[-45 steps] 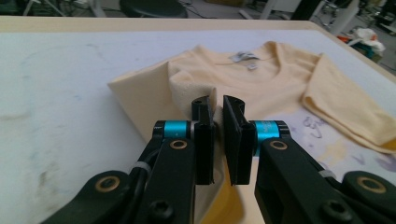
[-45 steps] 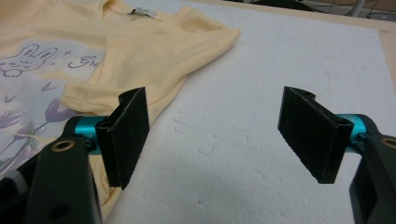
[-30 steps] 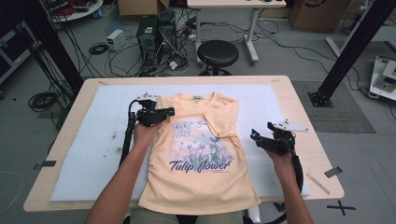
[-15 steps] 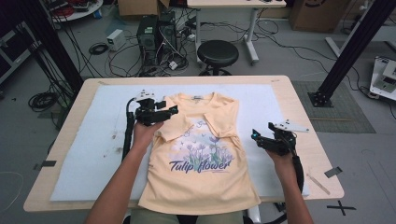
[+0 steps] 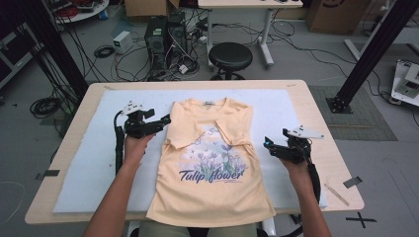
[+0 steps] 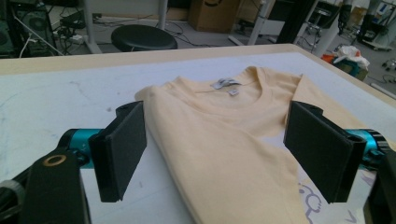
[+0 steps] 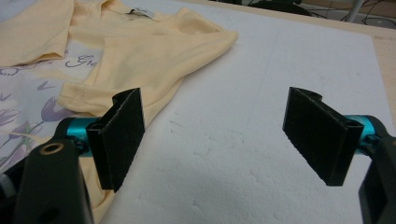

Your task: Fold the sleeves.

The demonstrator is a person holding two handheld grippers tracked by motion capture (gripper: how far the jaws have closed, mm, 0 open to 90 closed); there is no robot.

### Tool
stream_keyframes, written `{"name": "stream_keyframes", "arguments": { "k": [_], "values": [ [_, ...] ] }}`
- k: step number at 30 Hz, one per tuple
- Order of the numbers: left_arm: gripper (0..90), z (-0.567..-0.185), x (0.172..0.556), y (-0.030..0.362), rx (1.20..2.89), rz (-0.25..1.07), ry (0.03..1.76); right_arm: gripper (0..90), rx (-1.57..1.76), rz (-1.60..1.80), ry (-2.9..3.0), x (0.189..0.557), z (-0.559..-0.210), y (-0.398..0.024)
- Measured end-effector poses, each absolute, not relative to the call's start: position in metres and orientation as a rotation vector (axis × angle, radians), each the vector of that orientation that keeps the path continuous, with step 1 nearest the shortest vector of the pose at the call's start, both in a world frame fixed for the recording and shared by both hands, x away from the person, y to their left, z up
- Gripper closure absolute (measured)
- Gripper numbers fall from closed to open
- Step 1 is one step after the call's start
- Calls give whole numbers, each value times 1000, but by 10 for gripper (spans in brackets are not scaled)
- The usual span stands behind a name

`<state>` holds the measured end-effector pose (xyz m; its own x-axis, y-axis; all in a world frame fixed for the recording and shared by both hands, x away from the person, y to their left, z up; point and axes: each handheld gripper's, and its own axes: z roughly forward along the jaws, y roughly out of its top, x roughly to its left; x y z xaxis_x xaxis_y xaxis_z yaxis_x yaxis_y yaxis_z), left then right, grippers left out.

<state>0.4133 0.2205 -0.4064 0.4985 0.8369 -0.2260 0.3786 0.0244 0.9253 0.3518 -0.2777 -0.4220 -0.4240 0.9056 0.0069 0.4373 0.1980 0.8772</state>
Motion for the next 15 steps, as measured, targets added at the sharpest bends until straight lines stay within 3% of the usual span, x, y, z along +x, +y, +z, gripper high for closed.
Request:
{"name": "stream_keyframes", "arguments": {
  "k": [15],
  "values": [
    [214,-407,410,234,1598,517,1066,212,1225,1146,2005,360,-421,-266]
  ]
}}
